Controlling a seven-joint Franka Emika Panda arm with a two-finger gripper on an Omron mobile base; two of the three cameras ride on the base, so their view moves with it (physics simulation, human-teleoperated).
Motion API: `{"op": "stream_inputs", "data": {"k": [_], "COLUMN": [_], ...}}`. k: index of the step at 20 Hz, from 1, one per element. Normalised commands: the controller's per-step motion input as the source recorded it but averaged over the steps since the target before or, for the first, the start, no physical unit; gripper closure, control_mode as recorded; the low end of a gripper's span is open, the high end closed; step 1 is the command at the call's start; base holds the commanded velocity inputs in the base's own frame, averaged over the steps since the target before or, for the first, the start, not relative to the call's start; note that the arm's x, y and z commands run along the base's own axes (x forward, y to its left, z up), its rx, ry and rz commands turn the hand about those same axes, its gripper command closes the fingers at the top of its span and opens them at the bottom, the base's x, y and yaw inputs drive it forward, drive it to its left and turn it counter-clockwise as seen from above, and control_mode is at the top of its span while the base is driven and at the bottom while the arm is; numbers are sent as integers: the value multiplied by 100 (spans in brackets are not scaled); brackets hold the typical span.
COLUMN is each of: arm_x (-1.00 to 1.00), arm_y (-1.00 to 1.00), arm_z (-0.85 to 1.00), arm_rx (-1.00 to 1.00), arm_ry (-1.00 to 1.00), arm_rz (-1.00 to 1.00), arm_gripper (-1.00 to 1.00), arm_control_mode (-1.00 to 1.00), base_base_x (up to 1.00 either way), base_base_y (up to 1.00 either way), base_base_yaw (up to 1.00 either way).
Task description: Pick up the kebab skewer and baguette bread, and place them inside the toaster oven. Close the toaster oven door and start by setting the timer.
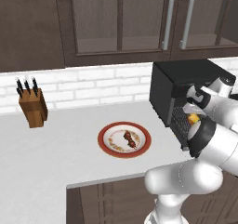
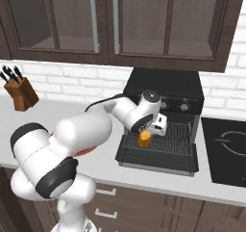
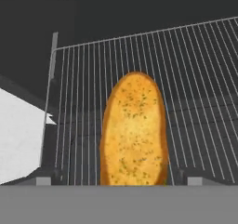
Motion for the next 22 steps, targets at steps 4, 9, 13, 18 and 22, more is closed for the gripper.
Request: {"op": "stream_inputs", "data": {"k": [4,9,13,18,22], "arm_x": [-70,-89,-80,9,37], "arm_y": [87,98,100,100,100], "arm_z": [48,17,11,9,0], "arm_rx": [-8,-10,-3,0,0], "arm_ry": [0,0,0,2,17], "arm_rz": [0,-8,-11,-4,2], "arm_gripper": [-100,-100,-100,-100,-100], "arm_control_mode": [-100,-100,-100,-100,-100], "base_base_x": [0,0,0,0,0], "base_base_y": [0,0,0,0,0], "base_base_yaw": [0,0,0,0,0]}}
